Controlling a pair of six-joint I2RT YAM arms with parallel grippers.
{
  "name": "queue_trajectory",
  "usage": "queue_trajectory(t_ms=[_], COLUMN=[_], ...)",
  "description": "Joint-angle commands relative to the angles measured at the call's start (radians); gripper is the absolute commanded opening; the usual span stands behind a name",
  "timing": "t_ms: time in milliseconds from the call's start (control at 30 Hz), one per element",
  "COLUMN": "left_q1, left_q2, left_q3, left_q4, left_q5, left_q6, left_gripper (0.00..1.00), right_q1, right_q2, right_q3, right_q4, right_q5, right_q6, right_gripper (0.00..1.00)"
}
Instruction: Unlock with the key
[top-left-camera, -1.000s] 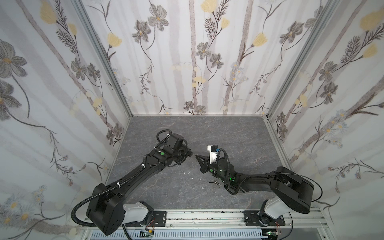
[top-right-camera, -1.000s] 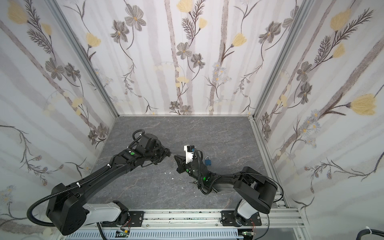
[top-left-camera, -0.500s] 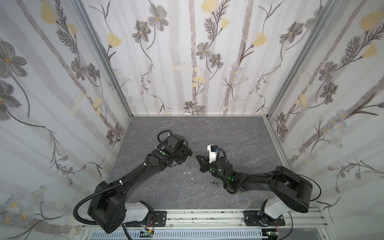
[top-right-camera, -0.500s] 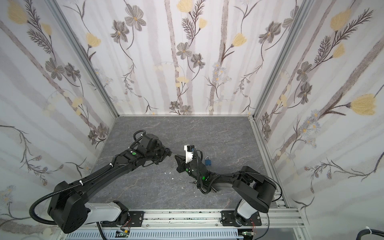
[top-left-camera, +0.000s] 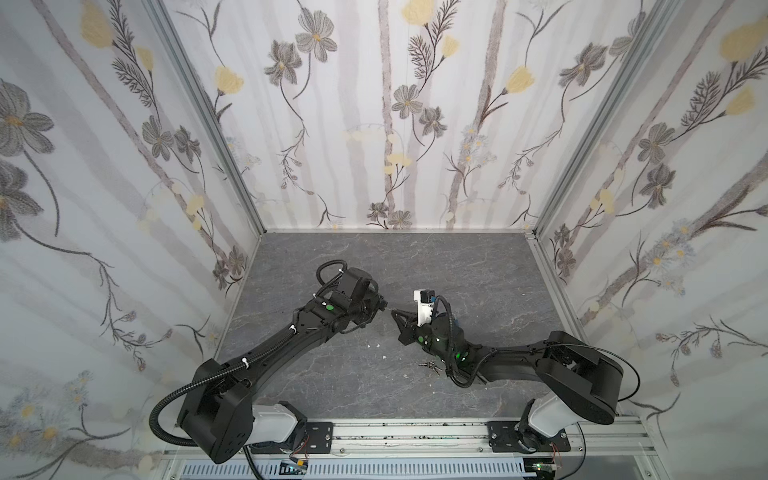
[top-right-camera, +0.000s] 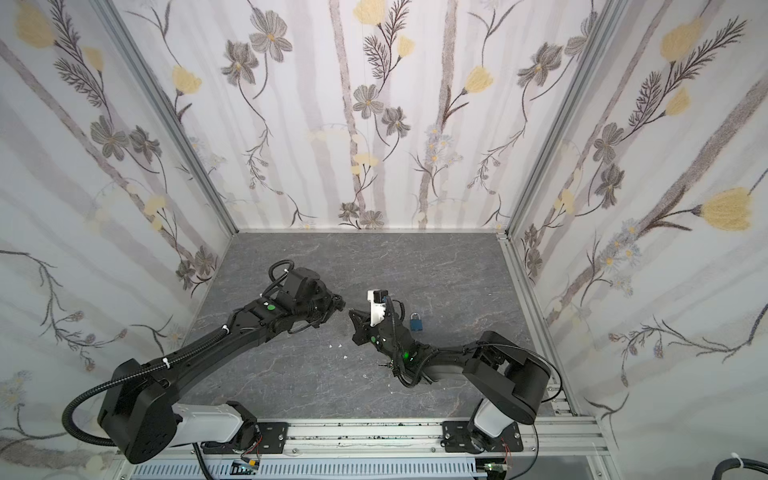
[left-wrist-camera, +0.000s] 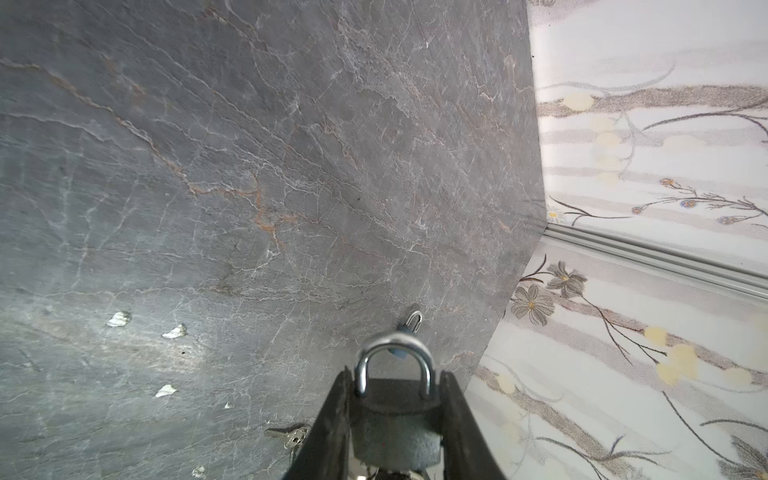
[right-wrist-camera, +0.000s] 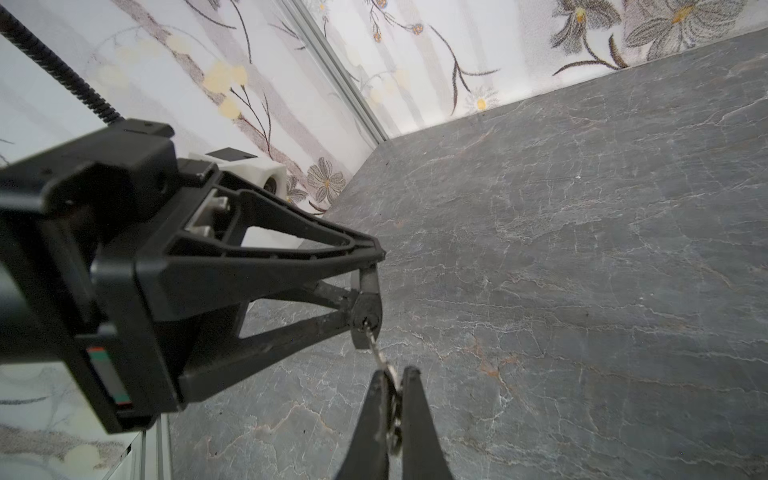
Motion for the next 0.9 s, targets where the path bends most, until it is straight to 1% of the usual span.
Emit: queue_trajectory(t_ms=[0, 200, 333, 500, 667, 867], left_q1=[-0.010, -0.021, -0.027, -0.038, -0.054, -0.070], left_q2=[0.004, 0.007, 0.005, 0.008, 0.018, 0.017], left_q3=[0.002, 0.004, 0.000, -0.004, 0.003, 0.020], left_q4=[0.042, 0.053, 0.064, 0.079, 0.090, 0.072], left_q5=[0.071, 0.062, 0.050, 0.037, 0.015, -0.037], left_q6=[-0.017, -0.027, -0.039, -0.051, -0.063, -0.062], left_gripper=[0.14, 0.12, 0.10, 0.09, 0.05, 0.00], right_q1=[0.002, 0.002, 0.004, 0.006, 0.021, 0.036], right_q2=[0.001, -0.010, -0.021, -0.028, -0.019, 0.002], right_q3=[0.008, 0.015, 0.006, 0.017, 0.049, 0.109], right_q4=[0.063, 0.022, 0.029, 0.024, 0.009, -0.025], right_q5=[-0.019, 0.047, 0.077, 0.074, 0.084, 0.086], right_q6=[0.010, 0.048, 0.060, 0.076, 0.082, 0.076], right_gripper=[0.00, 0.00, 0.00, 0.00, 0.00, 0.00])
